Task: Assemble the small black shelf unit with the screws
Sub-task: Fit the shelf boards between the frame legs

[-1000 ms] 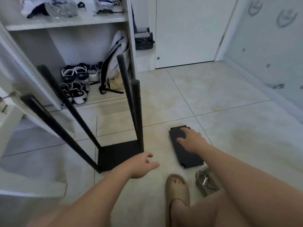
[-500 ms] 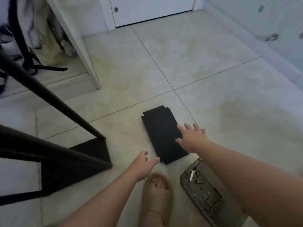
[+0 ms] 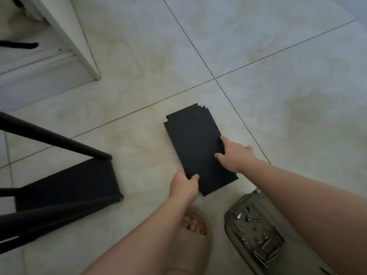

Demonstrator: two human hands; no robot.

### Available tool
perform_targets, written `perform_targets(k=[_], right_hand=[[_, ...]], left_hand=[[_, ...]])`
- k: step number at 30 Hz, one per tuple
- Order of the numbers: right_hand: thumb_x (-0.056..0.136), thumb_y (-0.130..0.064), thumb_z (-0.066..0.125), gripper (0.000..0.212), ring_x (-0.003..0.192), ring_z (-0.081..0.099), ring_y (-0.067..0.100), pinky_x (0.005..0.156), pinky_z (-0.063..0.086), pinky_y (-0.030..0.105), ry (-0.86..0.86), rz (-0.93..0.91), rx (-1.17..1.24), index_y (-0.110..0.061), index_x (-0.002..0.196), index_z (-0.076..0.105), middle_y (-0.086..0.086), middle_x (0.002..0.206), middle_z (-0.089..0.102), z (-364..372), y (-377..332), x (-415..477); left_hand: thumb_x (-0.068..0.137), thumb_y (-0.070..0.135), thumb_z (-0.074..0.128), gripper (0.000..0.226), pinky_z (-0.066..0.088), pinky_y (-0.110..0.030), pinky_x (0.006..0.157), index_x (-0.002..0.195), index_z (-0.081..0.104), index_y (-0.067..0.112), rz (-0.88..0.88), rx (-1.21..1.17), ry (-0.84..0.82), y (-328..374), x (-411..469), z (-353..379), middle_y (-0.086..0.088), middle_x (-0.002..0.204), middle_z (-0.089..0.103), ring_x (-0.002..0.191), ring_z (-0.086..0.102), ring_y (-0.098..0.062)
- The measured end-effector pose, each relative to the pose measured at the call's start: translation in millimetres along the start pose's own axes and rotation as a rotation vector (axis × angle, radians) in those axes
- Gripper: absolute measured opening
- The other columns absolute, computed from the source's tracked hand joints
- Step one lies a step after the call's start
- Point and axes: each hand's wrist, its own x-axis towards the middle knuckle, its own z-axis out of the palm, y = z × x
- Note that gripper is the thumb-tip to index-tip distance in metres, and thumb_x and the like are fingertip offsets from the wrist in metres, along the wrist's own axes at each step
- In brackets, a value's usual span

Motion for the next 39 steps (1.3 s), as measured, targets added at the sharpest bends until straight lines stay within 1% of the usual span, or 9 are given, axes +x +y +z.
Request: perform_targets(k=[7,14,17,22,26,29,35,37,39], right_hand=[[0.098,-0.037,0.057,0.062,0.120,0.056,0.030,0.089,0.046,0.036,0.079,0.030,0.482,-0.023,0.154,0.034,0.006,0.138,0.057,-37.7,-11.7,-31.9],[0.097,-0.023,0.063,0.052,0.112,0.061,0.028,0.102,0.048,0.044,0.266,0.072,0.911,-0.011,0.145,0.048,0.006,0.120,0.063,-107.3,-14.4,-110.4],[0.097,-0.026,0.063,0.034,0.095,0.063,0.024,0.085,0.052,0.038,0.378,0.039,1.049,-0.010,0.127,0.063,0.005,0.108,0.067,-148.8,-16.3,-158.3],[0.101,-0.033,0.059,0.017,0.074,0.060,0.018,0.061,0.049,0.031,0.482,-0.073,1.246,-0.019,0.095,0.068,-0.003,0.086,0.064,-213.2,-19.7,-260.2],[0.100,-0.035,0.060,0.026,0.078,0.055,0.025,0.063,0.048,0.033,0.581,-0.213,1.346,-0.010,0.096,0.068,0.001,0.084,0.059,-261.0,-33.8,-346.4],[0.102,-0.034,0.058,0.036,0.080,0.056,0.026,0.068,0.050,0.035,0.600,-0.346,1.364,0.001,0.103,0.063,0.004,0.092,0.060,-286.4,-55.0,-405.8],[0.102,-0.029,0.060,0.019,0.076,0.074,0.020,0.065,0.058,0.030,0.535,-0.631,1.316,-0.012,0.100,0.068,0.002,0.101,0.072,-306.8,-130.8,-511.8],[0.101,-0.027,0.061,0.018,0.076,0.076,0.021,0.065,0.060,0.032,0.483,-0.691,1.321,-0.010,0.102,0.067,0.004,0.100,0.074,-305.1,-161.1,-540.3],[0.100,-0.026,0.064,0.018,0.079,0.077,0.026,0.065,0.061,0.034,0.401,-0.740,1.331,-0.009,0.102,0.066,0.008,0.099,0.076,-300.7,-190.5,-562.8]], left_hand=[[0.091,0.013,0.070,0.041,0.055,-0.044,0.096,0.129,0.057,0.010,0.057,-0.084,0.056,24.0,-29.8,-29.5,-0.006,0.117,0.070,0.104,0.067,-0.025],[0.090,0.012,0.072,0.051,0.055,-0.035,0.091,0.137,0.053,0.016,0.301,-0.038,0.079,78.5,-109.3,-75.2,0.006,0.100,0.066,0.098,0.068,-0.020],[0.088,0.011,0.073,0.044,0.055,-0.029,0.087,0.129,0.059,0.020,0.461,-0.006,0.106,113.0,-161.1,-94.6,0.019,0.092,0.064,0.091,0.069,-0.014],[0.091,0.008,0.068,0.049,0.058,-0.038,0.084,0.135,0.057,0.025,0.705,-0.011,0.105,161.9,-263.1,-124.9,0.015,0.102,0.063,0.087,0.070,-0.016],[0.093,0.008,0.062,0.053,0.047,-0.010,0.057,0.140,0.053,0.031,0.920,-0.046,0.139,184.4,-357.8,-152.5,0.020,0.103,0.057,0.077,0.065,-0.006],[0.094,0.005,0.059,0.054,0.042,-0.007,0.051,0.139,0.054,0.033,1.051,-0.084,0.185,188.5,-421.3,-182.6,0.020,0.106,0.056,0.070,0.063,0.000],[0.098,-0.002,0.044,0.051,0.041,-0.004,0.052,0.134,0.060,0.031,1.178,-0.165,0.393,162.1,-512.2,-275.4,0.025,0.105,0.061,0.066,0.059,0.007],[0.098,-0.004,0.040,0.052,0.043,-0.001,0.067,0.132,0.062,0.029,1.193,-0.165,0.453,147.5,-533.9,-311.1,0.025,0.108,0.065,0.085,0.060,0.010],[0.098,-0.006,0.037,0.054,0.044,-0.010,0.082,0.129,0.065,0.028,1.180,-0.182,0.527,133.6,-551.4,-346.6,0.022,0.109,0.065,0.102,0.060,0.002]])
